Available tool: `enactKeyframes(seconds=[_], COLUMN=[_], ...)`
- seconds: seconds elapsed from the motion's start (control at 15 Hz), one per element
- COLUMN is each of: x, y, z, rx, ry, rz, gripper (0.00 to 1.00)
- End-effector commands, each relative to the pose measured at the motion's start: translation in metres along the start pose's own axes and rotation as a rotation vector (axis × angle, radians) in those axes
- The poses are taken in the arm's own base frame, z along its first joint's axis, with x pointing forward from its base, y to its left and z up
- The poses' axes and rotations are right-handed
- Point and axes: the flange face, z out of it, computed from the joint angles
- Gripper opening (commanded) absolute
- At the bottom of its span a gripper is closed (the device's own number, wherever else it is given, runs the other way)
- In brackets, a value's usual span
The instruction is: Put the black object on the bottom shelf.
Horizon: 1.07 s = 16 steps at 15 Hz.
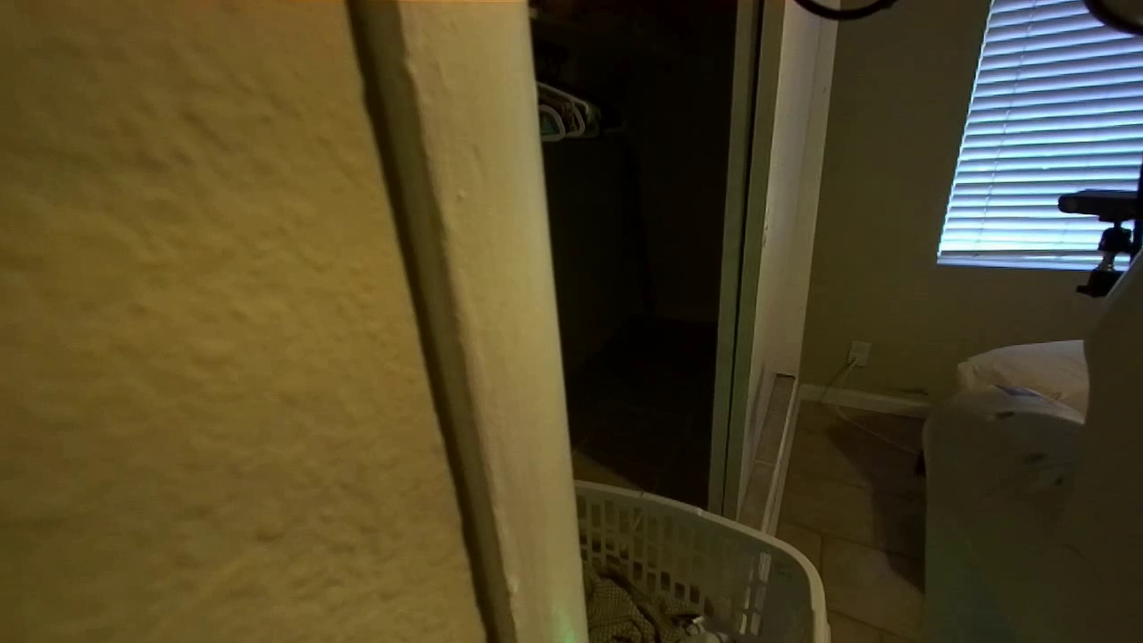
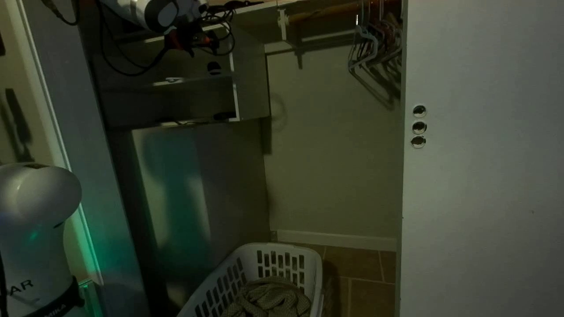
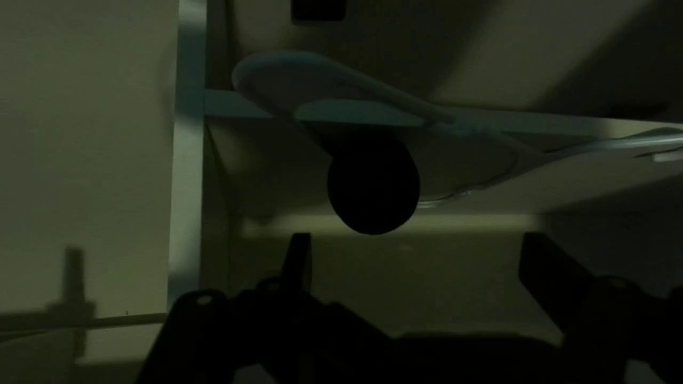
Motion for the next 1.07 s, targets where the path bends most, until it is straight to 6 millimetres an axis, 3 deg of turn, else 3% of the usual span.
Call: enactKeyframes(seconds=[0.0, 0.6, 0.93, 1.0], x=[0.012, 0.022, 0.022, 0.021], y=[0.008, 0.015, 0.013, 0.014], z=[0.021, 0.046, 0.049, 0.049], rx=[0.005, -0.005, 0.042, 0.044], ry=[-0.023, -0.043, -0.089, -0.101], rz=[-0.021, -0.032, -0.002, -0.004], gripper=[1.0, 1.0, 0.65, 0.61])
